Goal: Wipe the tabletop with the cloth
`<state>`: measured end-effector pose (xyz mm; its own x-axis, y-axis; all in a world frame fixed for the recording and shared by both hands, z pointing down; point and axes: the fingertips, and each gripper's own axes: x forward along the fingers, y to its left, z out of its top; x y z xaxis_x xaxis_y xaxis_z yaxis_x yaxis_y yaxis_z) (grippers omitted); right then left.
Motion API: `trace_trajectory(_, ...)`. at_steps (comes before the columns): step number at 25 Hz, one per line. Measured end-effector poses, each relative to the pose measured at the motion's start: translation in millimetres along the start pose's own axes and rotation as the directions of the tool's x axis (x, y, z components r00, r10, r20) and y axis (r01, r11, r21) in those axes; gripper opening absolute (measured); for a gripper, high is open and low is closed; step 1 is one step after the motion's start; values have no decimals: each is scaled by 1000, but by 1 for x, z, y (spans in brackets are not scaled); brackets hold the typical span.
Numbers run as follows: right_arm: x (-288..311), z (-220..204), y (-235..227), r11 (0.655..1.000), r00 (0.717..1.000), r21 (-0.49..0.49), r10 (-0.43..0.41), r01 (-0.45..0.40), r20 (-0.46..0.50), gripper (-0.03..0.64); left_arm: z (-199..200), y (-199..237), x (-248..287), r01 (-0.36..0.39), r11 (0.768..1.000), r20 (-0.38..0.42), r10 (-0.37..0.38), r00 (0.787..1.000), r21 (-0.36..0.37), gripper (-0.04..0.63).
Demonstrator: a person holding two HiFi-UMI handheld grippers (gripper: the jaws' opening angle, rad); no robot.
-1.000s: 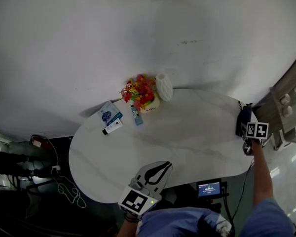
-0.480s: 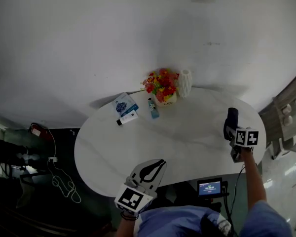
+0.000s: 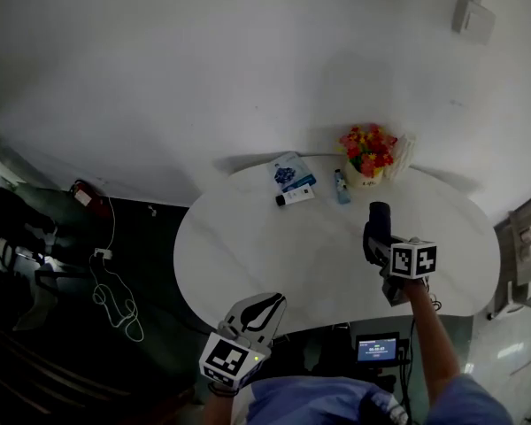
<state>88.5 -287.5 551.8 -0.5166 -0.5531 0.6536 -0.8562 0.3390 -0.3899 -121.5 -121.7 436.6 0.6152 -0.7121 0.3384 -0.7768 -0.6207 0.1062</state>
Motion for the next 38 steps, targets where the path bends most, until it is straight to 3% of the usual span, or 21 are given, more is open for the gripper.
trace_trajectory(5, 62, -22, 135, 981, 984, -87, 166, -172, -70, 74, -30, 44, -73, -116, 992, 10, 117, 993, -42, 15)
trace_trajectory(12, 138, -76, 310, 901, 911, -191, 348, -390, -222, 74, -60, 72, -148, -231, 967, 17, 234, 972, -108, 15)
trace_trajectory(16, 166, -106, 387, 847, 861, -230, 404, -480, -308, 74, -77, 77, -177, -281, 949, 7, 285, 959, -145, 15)
trace_trajectory(21, 192, -137, 454, 803, 813, -236, 442, -547, -378, 74, -89, 78, -205, -323, 934, -7, 326, 945, -150, 15)
trace_trajectory(25, 209, -161, 487, 779, 783, -235, 457, -582, -423, 74, -98, 83, -222, -357, 919, -18, 359, 933, -169, 15)
trace_trajectory(28, 215, -175, 491, 779, 777, -242, 438, -579, -451, 74, -103, 86, -228, -370, 910, -24, 372, 928, -185, 15)
trace_trajectory(33, 218, -176, 459, 803, 812, -295, 354, -518, -464, 75, -101, 91, -223, -345, 918, -17, 349, 937, -197, 15)
trace_trajectory(38, 212, -155, 395, 863, 855, -267, 294, -430, -426, 74, -87, 88, -191, -252, 954, -4, 254, 967, -166, 15)
